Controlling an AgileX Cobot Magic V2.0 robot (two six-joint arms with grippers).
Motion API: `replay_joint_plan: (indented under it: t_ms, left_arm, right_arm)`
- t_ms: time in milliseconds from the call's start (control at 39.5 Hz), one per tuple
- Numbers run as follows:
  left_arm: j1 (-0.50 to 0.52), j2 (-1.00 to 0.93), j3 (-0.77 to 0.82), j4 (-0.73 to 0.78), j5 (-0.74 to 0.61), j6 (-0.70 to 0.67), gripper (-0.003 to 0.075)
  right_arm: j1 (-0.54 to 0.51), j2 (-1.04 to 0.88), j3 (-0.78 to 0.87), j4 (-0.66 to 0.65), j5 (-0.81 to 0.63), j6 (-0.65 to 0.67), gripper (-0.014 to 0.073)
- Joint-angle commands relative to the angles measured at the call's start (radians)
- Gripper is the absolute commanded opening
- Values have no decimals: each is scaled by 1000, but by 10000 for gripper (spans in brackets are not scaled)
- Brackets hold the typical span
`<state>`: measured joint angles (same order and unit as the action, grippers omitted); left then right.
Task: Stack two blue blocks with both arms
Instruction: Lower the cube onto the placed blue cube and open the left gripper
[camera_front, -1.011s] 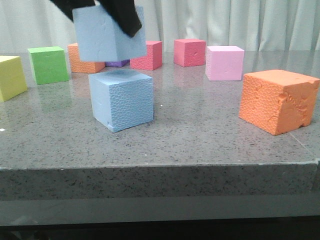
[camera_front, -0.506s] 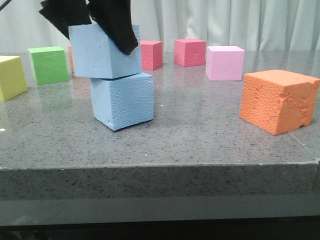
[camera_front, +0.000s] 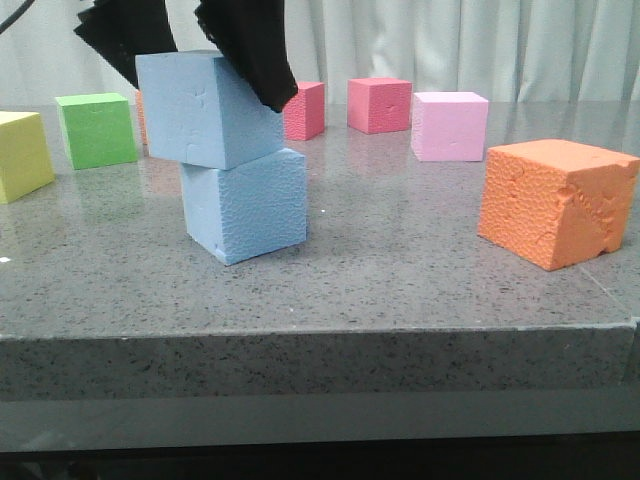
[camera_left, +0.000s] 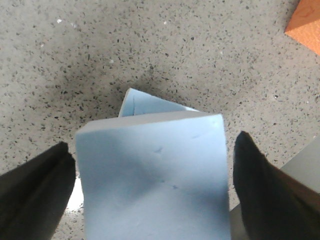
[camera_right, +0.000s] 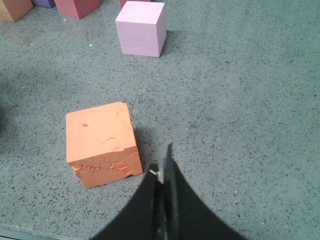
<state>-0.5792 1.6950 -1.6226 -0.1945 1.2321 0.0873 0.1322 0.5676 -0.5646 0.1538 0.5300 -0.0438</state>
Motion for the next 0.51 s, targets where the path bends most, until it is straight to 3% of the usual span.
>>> replay_joint_plan:
  t_ms: [0,303,379,480]
  left_arm:
    - [-6,-43,-44,-24,-23,-3,629]
    - [-6,-45,-229,35,42,-3,610]
    - [-6,-45,-262,35,42,-3,559]
    - [-6,-45,-288,35,42,-3,429]
  right_arm:
    - [-4,-3,-27,9,-66,-10,-61]
    - [-4,-3,-27,9,-64,-10,-61]
    - [-4,-3,-27,9,-64,-10,-61]
    - [-4,-3,-27,9,-64,-10,-61]
